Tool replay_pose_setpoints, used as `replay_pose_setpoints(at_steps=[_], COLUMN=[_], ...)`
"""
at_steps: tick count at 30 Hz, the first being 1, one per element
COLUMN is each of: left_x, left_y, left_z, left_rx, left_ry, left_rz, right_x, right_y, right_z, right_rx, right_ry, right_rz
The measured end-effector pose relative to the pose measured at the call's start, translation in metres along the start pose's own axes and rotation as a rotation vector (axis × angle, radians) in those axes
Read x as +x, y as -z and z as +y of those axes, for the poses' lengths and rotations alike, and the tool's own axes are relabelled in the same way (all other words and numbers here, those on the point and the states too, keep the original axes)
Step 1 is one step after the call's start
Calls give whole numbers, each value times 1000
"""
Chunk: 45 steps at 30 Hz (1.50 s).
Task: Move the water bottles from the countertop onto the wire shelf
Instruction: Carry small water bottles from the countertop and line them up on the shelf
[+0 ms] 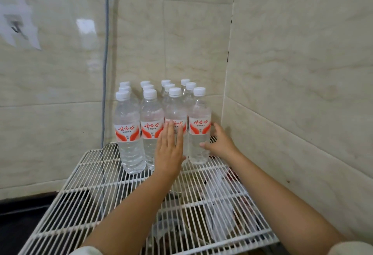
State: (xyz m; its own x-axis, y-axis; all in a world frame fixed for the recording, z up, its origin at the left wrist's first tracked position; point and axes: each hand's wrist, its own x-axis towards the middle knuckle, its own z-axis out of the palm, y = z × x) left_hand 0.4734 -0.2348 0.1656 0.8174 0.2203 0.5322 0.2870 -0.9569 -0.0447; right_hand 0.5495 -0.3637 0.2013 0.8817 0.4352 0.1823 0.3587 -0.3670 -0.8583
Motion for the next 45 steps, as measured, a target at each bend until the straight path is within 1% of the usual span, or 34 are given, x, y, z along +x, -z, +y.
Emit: replay_pose_setpoints(at_steps=[1, 2, 4, 6, 9, 13, 14, 16, 18, 20, 22, 24, 26, 29, 32, 35, 38, 42, 45], left_x=[1, 1, 4, 6, 5, 1, -2, -10, -15, -24, -37, -52, -70, -104, -149, -198, -245, -312, -356], left_y=[-2, -3, -10, -13, -13, -17, -13, 0, 14, 27, 37, 50, 63, 83, 105, 123, 136, 132, 119], left_z=[-1, -2, -4, -4, 0, 1, 3, 2, -4, -18, -41, -69, -100, -148, -194, -235, -272, -330, -378], left_rx=[12, 19, 2, -24, 6, 60, 68, 71, 56, 22, -2, 3, 42, 95, 177, 242, 281, 276, 210], left_ry=[2, 5, 18, -16, -17, 21, 24, 49, 52, 131, 208, 293, 394, 560, 726, 874, 966, 1116, 1227], left_rz=[39, 46, 34, 20, -18, -1, -12, -73, -134, -150, -116, -98, -99, -190, -247, -229, -189, -276, -350], right_x=[0, 1, 2, 3, 2, 1, -1, -6, -20, -35, -46, -50, -51, -49, -54, -74, -102, -142, -167], right_y=[-4, -6, -8, -7, -7, -9, -9, -8, -6, -5, -11, -27, -51, -96, -151, -210, -271, -359, -430], right_z=[0, 0, -2, -2, 0, 0, -1, -5, -15, -26, -34, -42, -55, -87, -124, -154, -178, -208, -223], right_rx=[14, 21, 14, 0, -23, -50, -94, -274, -514, -675, -739, -748, -750, -816, -793, -742, -721, -710, -722], right_ry=[-7, -10, -3, 14, 38, 40, 32, -2, -23, 60, 225, 399, 544, 643, 743, 783, 828, 880, 881], right_rz=[10, 17, 15, 7, 4, -4, -4, 33, 132, 213, 221, 163, 49, -125, -245, -339, -425, -533, -641])
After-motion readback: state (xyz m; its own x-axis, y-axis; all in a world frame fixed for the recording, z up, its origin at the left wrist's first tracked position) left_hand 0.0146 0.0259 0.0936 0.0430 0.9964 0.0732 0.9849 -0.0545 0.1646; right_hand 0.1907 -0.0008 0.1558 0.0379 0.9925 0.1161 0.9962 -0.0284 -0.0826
